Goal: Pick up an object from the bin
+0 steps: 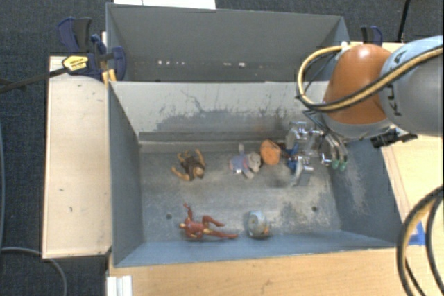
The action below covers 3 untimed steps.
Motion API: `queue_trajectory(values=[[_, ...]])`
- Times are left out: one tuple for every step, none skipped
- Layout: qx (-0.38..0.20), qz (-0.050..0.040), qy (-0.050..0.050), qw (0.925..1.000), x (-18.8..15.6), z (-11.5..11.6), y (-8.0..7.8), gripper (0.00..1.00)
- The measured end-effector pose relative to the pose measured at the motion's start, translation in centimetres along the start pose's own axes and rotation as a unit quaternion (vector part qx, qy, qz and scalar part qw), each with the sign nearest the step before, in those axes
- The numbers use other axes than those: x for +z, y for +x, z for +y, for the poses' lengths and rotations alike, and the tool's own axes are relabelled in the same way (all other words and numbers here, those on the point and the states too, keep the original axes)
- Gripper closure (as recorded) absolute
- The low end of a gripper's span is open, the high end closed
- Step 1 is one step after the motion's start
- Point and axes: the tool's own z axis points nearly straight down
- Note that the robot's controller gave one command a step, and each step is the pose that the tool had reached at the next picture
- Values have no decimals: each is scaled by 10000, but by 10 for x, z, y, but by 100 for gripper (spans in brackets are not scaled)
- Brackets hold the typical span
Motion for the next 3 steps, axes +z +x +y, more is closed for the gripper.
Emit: queue_trajectory(values=[[-8, 19, -4, 10000, 19, 6, 1, 0], [140, -3, -3, 9999, 22, 23, 4, 0], [609, 5, -3, 9981, 4, 54, 5, 0]])
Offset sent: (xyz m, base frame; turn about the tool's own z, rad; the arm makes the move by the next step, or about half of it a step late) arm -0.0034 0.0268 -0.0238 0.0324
